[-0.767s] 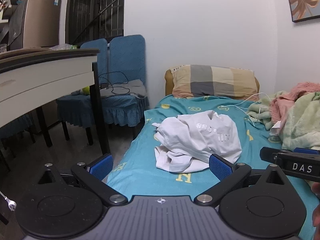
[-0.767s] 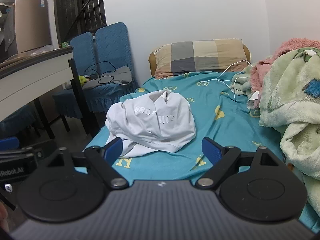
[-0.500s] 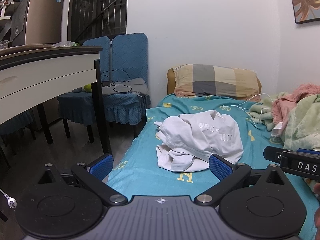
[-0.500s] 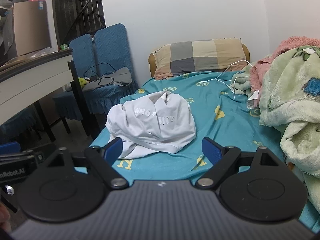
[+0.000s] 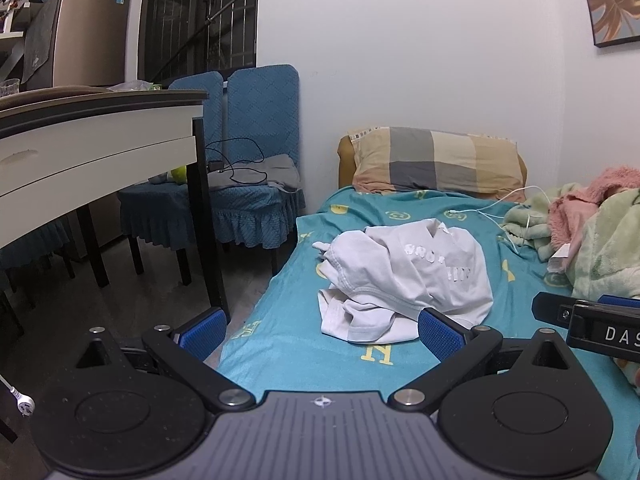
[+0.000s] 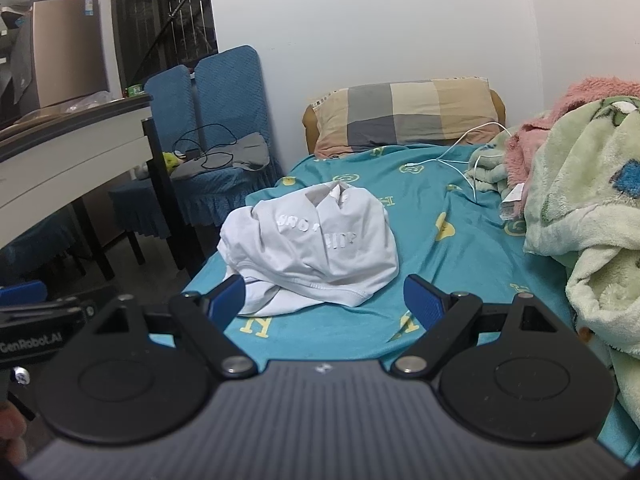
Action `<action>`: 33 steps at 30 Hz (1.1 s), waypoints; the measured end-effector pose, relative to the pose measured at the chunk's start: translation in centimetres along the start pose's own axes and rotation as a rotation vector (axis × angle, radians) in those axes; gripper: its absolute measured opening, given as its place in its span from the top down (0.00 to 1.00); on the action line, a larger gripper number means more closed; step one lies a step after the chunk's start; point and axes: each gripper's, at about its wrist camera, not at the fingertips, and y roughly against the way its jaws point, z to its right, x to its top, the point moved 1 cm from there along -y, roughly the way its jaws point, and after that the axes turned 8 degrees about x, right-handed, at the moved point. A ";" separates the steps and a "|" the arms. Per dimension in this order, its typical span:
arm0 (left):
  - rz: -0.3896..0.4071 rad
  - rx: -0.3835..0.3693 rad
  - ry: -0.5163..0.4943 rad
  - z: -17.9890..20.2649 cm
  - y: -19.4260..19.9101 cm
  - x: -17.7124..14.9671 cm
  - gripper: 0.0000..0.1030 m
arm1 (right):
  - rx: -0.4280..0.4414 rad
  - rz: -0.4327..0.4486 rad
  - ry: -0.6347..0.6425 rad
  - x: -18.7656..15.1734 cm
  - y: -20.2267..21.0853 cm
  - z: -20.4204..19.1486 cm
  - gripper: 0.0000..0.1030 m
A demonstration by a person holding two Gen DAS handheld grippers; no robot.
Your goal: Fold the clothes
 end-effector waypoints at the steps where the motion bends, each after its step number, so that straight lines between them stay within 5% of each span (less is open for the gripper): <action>1: 0.001 0.002 -0.002 0.0 0.0 0.0 0.00 | -0.001 0.001 0.003 0.0 0.0 -0.1 0.15; 15: 0.008 0.020 -0.025 0.5 0.0 0.1 0.00 | -0.003 0.006 -0.023 0.1 0.1 0.1 0.15; 33: 0.034 -0.026 0.060 -2.0 0.6 1.3 0.00 | 0.027 -0.004 -0.051 -0.3 -0.1 0.4 0.15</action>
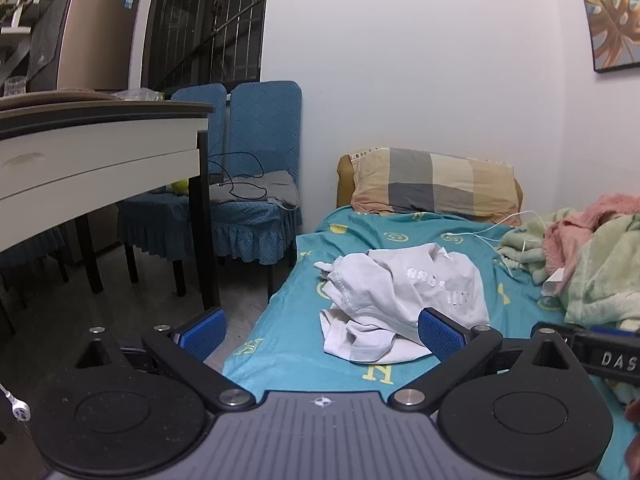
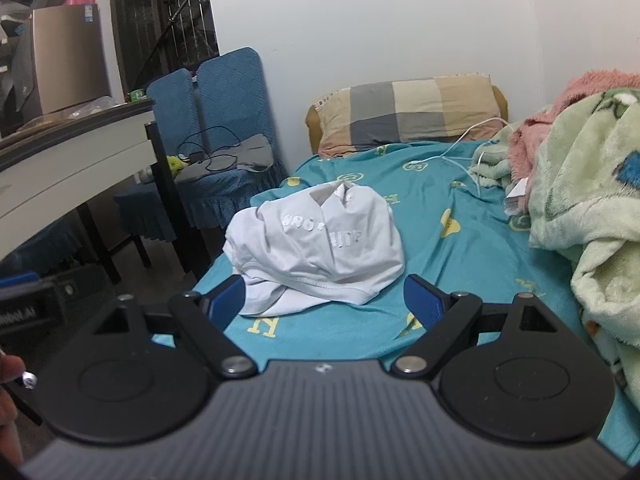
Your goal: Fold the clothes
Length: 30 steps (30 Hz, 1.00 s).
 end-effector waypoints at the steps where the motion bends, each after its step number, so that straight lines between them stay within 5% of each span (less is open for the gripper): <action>1: -0.002 0.002 -0.002 -0.1 -0.1 0.1 0.00 | 0.001 -0.004 -0.012 -0.1 -0.2 0.1 0.15; 7: -0.035 0.029 0.028 -1.1 -2.2 -0.2 0.00 | -0.001 -0.095 -0.189 0.2 -5.2 2.3 0.27; 14: -0.099 0.018 0.087 -2.6 -6.9 -1.2 0.00 | -0.077 -0.234 -0.158 -1.9 -15.5 4.5 0.34; 22: -0.183 -0.021 0.100 -3.3 -11.3 -3.3 0.00 | -0.137 -0.212 0.040 -4.3 -21.0 5.1 0.40; 25: -0.185 -0.036 0.101 -3.1 -12.4 -3.8 0.00 | -0.126 -0.189 0.055 -4.2 -21.2 4.9 0.54; 27: -0.183 -0.046 0.097 -2.8 -12.9 -4.0 0.00 | -0.130 -0.177 0.064 -4.0 -21.3 4.6 0.77; 30: -0.186 -0.064 0.092 -2.3 -13.5 -4.2 0.00 | -0.125 -0.141 0.045 -3.3 -20.6 4.4 0.83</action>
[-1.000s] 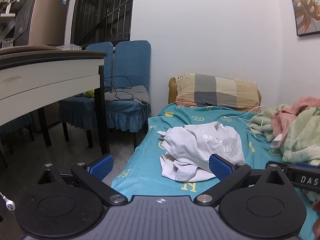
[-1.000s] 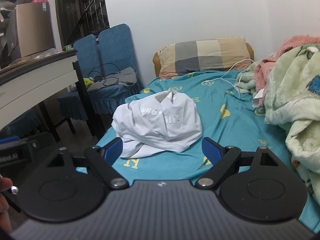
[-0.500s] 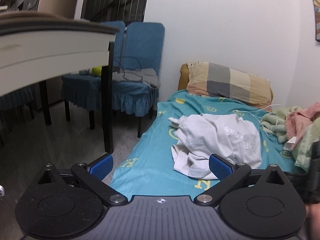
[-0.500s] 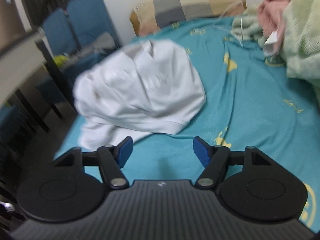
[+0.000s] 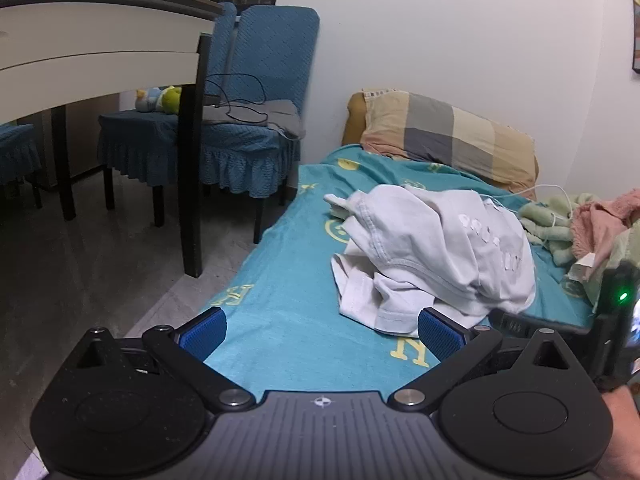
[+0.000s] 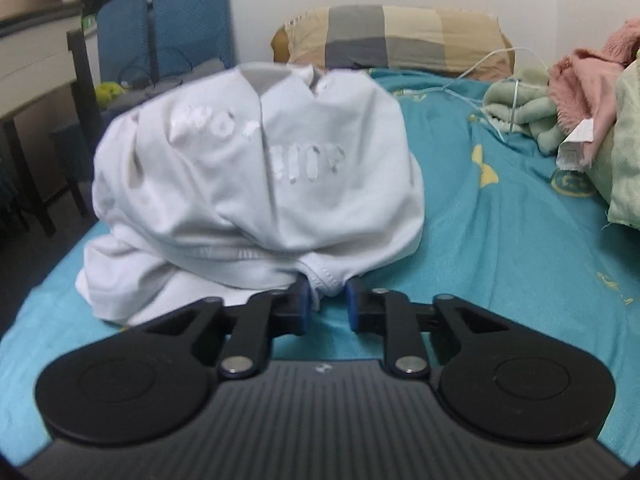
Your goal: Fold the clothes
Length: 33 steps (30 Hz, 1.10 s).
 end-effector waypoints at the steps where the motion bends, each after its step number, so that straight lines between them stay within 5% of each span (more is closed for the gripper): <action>1: 0.003 -0.007 -0.001 0.2 0.0 0.0 0.00 | 0.009 0.011 -0.017 0.4 0.4 0.1 0.84; 9: 0.048 -0.122 -0.080 2.2 1.7 -0.5 0.00 | 0.153 0.107 -0.126 4.0 8.7 -0.8 0.86; 20: 0.156 -0.242 -0.223 6.5 6.4 -2.3 0.03 | 0.389 0.178 -0.117 7.2 21.9 -1.6 0.87; 28: 0.184 -0.218 -0.181 8.0 6.3 -2.8 0.06 | 0.557 0.184 -0.227 6.4 24.9 0.8 0.87; 33: 0.108 -0.240 -0.122 9.3 2.9 -2.6 0.06 | 0.627 0.156 -0.312 5.8 24.0 1.9 0.87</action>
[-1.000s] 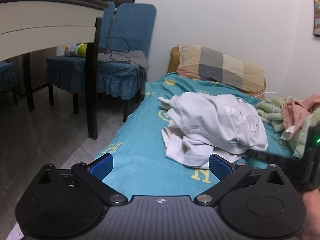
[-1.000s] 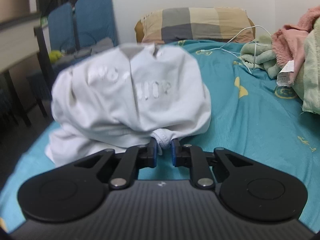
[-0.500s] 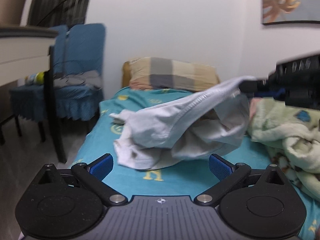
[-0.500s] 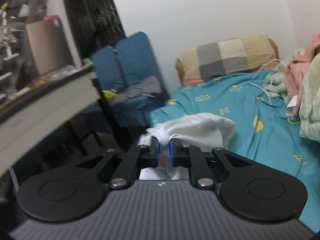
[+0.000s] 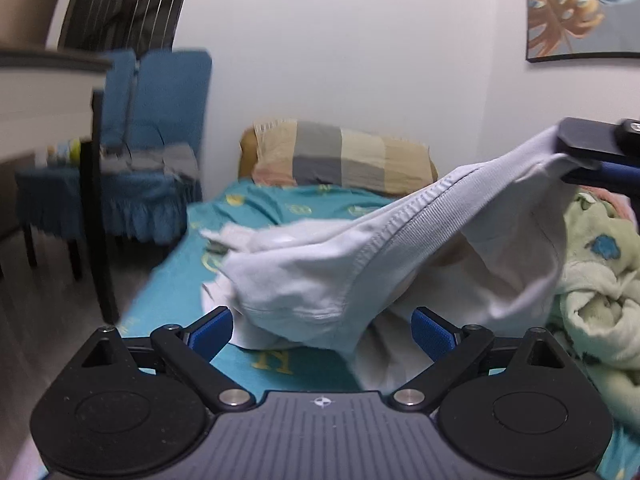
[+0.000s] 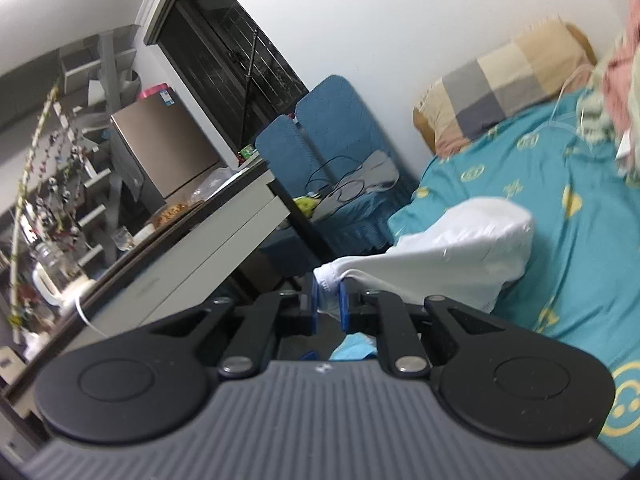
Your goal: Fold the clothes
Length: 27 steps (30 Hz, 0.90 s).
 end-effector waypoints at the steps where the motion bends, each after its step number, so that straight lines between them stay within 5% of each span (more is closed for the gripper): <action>1: -0.015 -0.004 0.005 0.1 -0.8 -0.1 0.06 | 0.006 -0.005 -0.016 0.0 -0.2 0.3 0.87; 4: -0.019 0.024 0.006 -0.1 -2.7 -0.2 0.06 | 0.009 -0.018 -0.033 -0.1 -0.6 1.1 0.87; 12: -0.005 0.088 0.261 -6.3 -3.4 0.8 0.07 | -0.126 -0.076 -0.059 -1.2 -1.8 2.8 0.87; 19: -0.027 0.118 0.223 -5.8 -3.3 0.2 0.11 | -0.080 -0.015 -0.026 -1.4 -0.8 1.6 0.86; 25: -0.121 0.160 0.203 -5.7 -6.4 -1.6 0.28 | -0.037 0.066 0.014 -0.7 0.4 0.6 0.86; 27: -0.128 0.148 0.245 -6.5 -6.7 -1.8 0.54 | -0.066 0.070 0.025 -0.5 0.6 0.8 0.86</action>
